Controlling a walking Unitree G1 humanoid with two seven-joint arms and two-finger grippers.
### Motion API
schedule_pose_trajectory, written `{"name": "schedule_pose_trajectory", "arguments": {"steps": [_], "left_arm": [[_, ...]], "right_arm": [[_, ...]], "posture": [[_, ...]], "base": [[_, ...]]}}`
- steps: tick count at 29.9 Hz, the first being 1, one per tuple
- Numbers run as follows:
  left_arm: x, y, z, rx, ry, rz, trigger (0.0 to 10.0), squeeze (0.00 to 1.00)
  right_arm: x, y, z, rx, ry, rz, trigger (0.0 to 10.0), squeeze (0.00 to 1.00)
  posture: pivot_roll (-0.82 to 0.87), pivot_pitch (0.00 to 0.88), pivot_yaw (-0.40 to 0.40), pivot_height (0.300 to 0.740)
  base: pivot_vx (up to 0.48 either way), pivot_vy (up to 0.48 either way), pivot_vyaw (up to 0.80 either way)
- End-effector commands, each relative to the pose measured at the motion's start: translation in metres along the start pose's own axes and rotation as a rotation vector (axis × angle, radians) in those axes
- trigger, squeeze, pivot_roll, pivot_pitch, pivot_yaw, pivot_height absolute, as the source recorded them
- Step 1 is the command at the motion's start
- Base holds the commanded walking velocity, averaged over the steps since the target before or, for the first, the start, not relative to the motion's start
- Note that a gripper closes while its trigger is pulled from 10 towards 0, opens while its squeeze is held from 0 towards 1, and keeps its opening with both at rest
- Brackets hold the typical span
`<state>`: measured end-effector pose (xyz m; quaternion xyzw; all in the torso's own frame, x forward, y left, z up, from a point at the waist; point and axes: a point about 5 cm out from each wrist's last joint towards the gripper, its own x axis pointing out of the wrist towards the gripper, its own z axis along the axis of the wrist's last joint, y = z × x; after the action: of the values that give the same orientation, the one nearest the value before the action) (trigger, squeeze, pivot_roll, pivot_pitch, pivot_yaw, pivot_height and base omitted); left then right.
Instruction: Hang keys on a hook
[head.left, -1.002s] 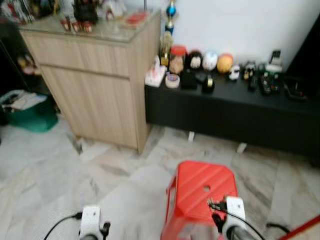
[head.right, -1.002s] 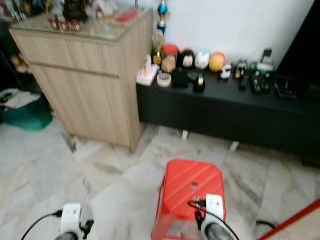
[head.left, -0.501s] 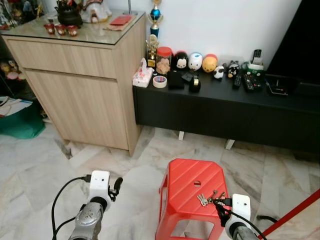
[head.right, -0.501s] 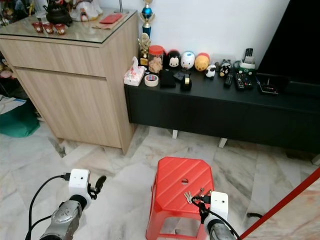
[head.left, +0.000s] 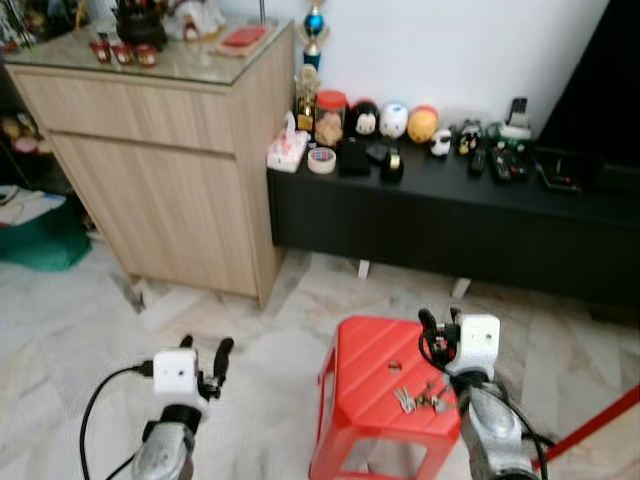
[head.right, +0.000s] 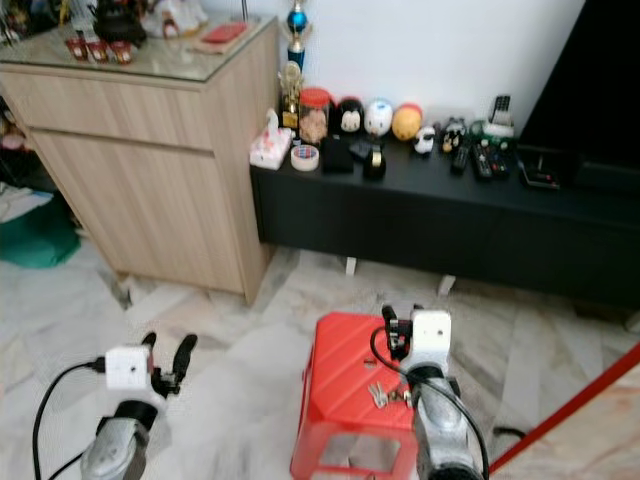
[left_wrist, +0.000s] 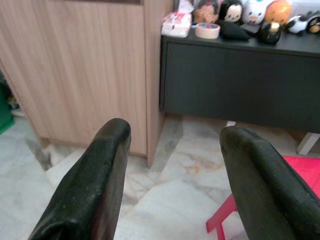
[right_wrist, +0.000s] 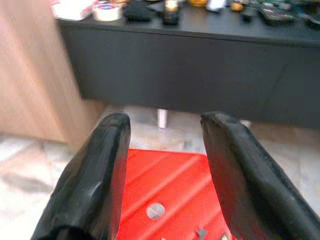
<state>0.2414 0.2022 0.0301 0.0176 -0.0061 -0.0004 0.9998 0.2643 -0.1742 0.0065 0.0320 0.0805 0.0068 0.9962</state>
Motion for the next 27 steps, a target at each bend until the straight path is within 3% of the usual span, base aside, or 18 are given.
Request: {"name": "schedule_pose_trajectory", "arguments": {"steps": [1,6,10,20,27], "left_arm": [[0.0,-0.003,0.002,0.019,0.002,-0.015,10.0,0.0],[-0.002,-0.002,0.004,0.017,0.01,-0.017,10.0,0.0],[0.001,-0.004,0.008,0.014,0.005,-0.028,10.0,0.0],[0.003,-0.01,0.008,0.007,0.027,-0.059,10.0,0.0],[0.006,-0.012,0.011,0.004,0.03,-0.069,10.0,0.0]], "right_arm": [[0.0,-0.003,0.012,0.018,-0.058,-0.025,10.0,0.0],[-0.009,-0.004,0.005,-0.012,-0.031,-0.058,10.0,0.0],[-0.007,-0.009,-0.001,-0.02,0.031,-0.076,10.0,0.0],[0.002,-0.012,0.009,-0.008,0.033,-0.099,10.0,0.0],[0.003,-0.001,0.007,0.013,0.047,-0.064,10.0,0.0]], "posture": [[0.09,0.0,-0.05,0.74],[0.09,0.0,-0.046,0.74],[0.1,0.0,-0.047,0.74],[0.09,0.0,-0.044,0.68],[0.1,0.0,-0.048,0.651]], "base": [[0.0,0.0,0.0],[0.0,0.0,0.0],[0.0,0.0,0.0],[0.0,0.0,0.0],[0.0,0.0,0.0]]}}
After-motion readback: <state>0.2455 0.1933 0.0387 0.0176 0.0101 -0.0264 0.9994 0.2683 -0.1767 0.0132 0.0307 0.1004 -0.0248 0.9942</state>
